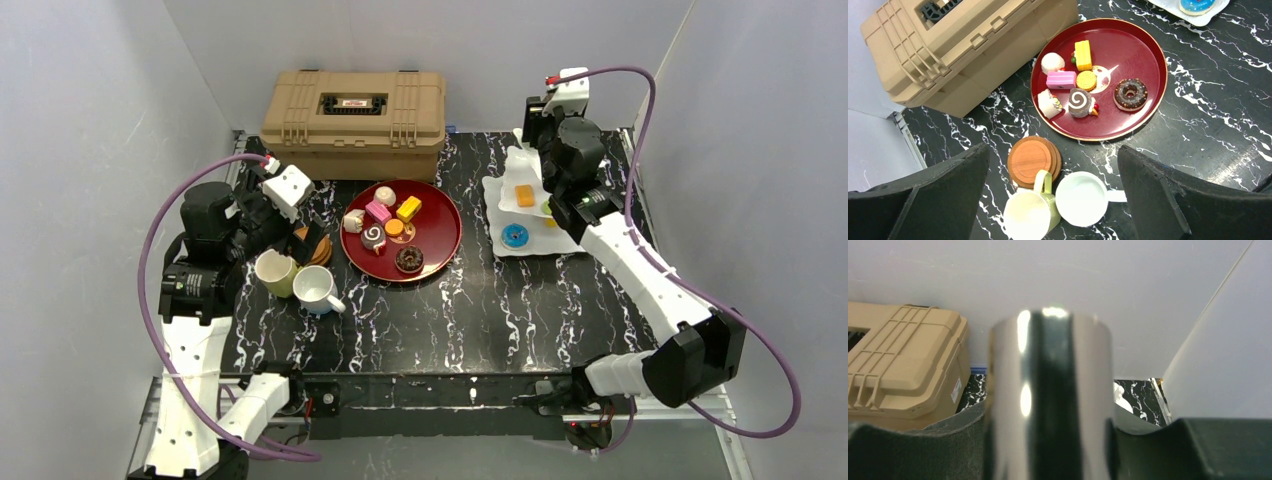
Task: Serve the afternoon tea
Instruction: Place the desert on the desert table.
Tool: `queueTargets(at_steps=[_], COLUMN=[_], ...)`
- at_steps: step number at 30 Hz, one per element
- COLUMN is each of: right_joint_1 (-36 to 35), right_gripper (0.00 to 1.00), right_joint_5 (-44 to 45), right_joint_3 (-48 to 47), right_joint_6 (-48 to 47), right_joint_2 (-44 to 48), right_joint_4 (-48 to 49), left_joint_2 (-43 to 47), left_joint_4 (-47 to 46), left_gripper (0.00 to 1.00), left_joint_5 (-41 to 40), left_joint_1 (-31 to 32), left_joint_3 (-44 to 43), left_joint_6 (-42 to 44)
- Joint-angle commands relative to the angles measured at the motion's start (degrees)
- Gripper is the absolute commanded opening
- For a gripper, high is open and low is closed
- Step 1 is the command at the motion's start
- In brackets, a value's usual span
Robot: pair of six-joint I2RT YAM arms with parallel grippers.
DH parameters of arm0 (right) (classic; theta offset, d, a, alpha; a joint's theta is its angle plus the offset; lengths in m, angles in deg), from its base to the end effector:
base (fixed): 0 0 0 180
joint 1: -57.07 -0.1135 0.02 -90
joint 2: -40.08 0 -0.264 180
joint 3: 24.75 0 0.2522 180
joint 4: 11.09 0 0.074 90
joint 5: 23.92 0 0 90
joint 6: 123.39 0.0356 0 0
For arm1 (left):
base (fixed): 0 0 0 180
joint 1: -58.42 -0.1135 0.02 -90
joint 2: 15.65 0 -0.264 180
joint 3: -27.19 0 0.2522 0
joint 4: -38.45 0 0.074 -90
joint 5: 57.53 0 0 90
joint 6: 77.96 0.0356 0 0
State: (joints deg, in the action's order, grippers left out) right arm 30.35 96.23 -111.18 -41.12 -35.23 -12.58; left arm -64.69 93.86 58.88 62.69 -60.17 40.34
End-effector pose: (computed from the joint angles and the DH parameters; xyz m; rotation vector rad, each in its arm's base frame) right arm 0.2794 0.1206 0.4350 0.0115 1.4263 -0.0956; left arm 0.1444 -0.0267 0.4381 0.8097 1.6515 -0.1372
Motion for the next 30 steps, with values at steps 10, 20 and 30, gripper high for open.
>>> queueTargets(at_steps=[10, 20, 30], right_joint_1=[2.01, 2.02, 2.02], right_gripper=[0.59, 0.67, 0.68], right_joint_5=[0.12, -0.94, -1.97], right_joint_3=[-2.42, -2.35, -1.93], right_joint_6=[1.86, 1.62, 1.55], right_joint_2=[-0.41, 0.73, 3.26], right_joint_4=[4.17, 4.13, 4.1], left_joint_2=[0.65, 0.3, 0.28], left_joint_4=[0.15, 0.12, 0.1], left_gripper=[0.98, 0.98, 0.98], left_joint_5=[1.05, 1.36, 1.43], left_joint_1=[0.21, 0.21, 0.21], left_joint_3=[0.02, -0.31, -0.36], left_joint_6=[-0.4, -0.86, -1.01])
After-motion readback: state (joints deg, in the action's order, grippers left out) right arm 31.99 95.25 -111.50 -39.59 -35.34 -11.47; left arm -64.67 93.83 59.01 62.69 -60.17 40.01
